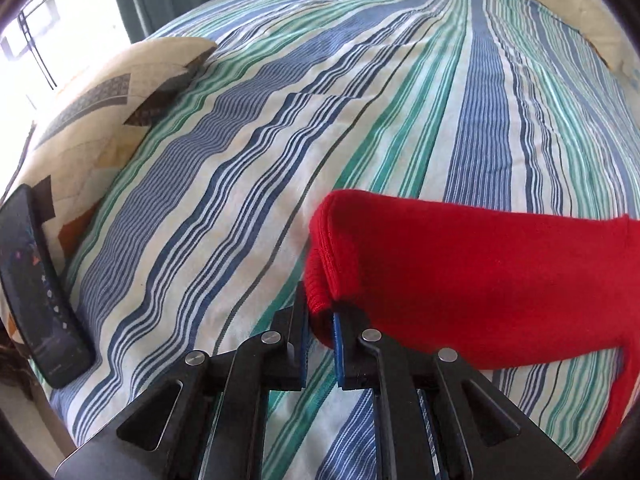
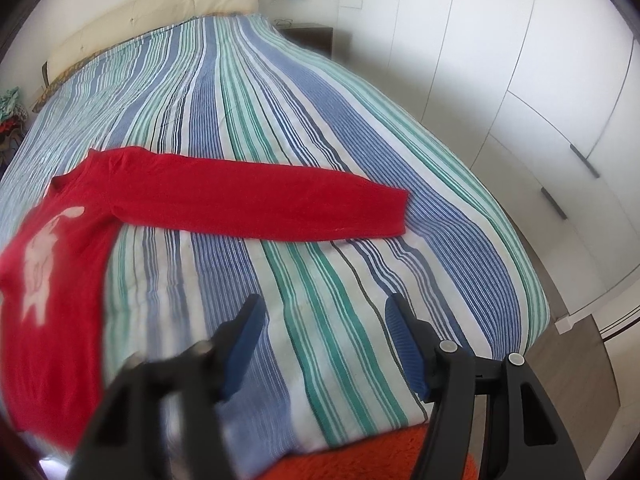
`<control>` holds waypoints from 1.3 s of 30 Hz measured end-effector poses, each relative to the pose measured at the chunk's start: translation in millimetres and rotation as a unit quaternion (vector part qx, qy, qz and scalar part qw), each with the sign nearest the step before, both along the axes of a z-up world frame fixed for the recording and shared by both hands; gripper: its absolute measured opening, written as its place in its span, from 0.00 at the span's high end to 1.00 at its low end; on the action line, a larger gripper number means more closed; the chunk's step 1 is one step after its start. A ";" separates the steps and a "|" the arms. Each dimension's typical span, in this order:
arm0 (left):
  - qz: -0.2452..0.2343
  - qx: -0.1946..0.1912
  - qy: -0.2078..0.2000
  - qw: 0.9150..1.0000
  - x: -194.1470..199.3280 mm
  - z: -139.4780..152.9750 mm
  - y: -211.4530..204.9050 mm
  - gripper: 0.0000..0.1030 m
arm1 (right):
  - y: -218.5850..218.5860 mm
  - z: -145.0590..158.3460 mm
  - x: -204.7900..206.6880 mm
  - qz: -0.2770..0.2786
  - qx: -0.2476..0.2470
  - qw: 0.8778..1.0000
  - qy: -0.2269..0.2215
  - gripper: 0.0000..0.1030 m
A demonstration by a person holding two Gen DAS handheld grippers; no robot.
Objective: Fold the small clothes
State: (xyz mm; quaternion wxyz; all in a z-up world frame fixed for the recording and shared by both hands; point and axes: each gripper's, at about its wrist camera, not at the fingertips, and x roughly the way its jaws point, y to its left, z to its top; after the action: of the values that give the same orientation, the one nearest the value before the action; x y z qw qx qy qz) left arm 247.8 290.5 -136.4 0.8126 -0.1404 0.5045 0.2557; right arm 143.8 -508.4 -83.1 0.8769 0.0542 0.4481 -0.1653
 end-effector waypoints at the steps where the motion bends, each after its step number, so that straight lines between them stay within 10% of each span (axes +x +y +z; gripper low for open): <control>1: 0.004 -0.003 -0.003 1.000 -1.8 -0.5 0.8 0.92 | -0.7 0.3 -0.6 -0.002 0.001 1.000 -0.001 0.39; 21: -0.016 0.033 0.009 0.999 1.0 -1.2 -4.2 0.85 | -0.9 0.2 -2.1 -0.006 -0.006 1.000 -0.002 0.39; 26: -0.010 0.057 0.017 0.998 -3.1 1.0 -4.1 0.58 | -0.4 0.3 -2.1 -0.004 -0.007 1.000 -0.001 0.39; 29: -0.022 0.030 0.015 0.999 -4.8 -2.5 0.1 0.91 | -0.9 0.4 -2.2 -0.005 -0.006 1.000 -0.001 0.39; 39: 0.034 0.001 0.014 0.999 -21.6 -4.7 29.0 0.93 | -1.8 1.3 -3.9 -0.007 -0.003 1.000 -0.004 0.39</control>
State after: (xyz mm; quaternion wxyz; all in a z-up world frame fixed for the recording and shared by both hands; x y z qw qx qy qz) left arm 226.2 319.5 -141.1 0.7961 -0.1535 0.5109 0.2858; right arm 139.9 -510.2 -81.9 0.8779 0.0554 0.4433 -0.1726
